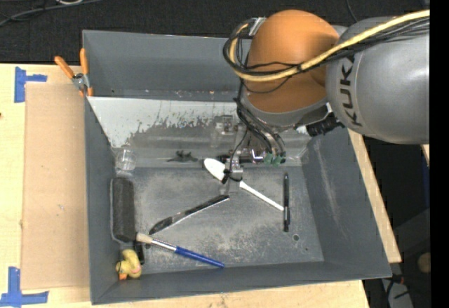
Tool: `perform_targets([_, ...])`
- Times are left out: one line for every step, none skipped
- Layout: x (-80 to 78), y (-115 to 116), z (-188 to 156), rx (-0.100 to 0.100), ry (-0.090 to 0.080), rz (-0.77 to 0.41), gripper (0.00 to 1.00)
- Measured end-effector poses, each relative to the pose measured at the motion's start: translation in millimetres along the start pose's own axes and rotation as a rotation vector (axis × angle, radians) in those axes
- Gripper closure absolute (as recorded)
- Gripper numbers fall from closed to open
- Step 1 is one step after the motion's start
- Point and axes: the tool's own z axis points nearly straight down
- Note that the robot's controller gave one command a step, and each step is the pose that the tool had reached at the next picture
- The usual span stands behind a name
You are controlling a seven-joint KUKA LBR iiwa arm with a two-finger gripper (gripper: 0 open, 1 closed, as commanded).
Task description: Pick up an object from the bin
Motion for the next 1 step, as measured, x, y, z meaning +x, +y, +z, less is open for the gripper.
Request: perform_targets([-1.3,-0.7,-2.9,-0.001,-0.006,0.003,0.00])
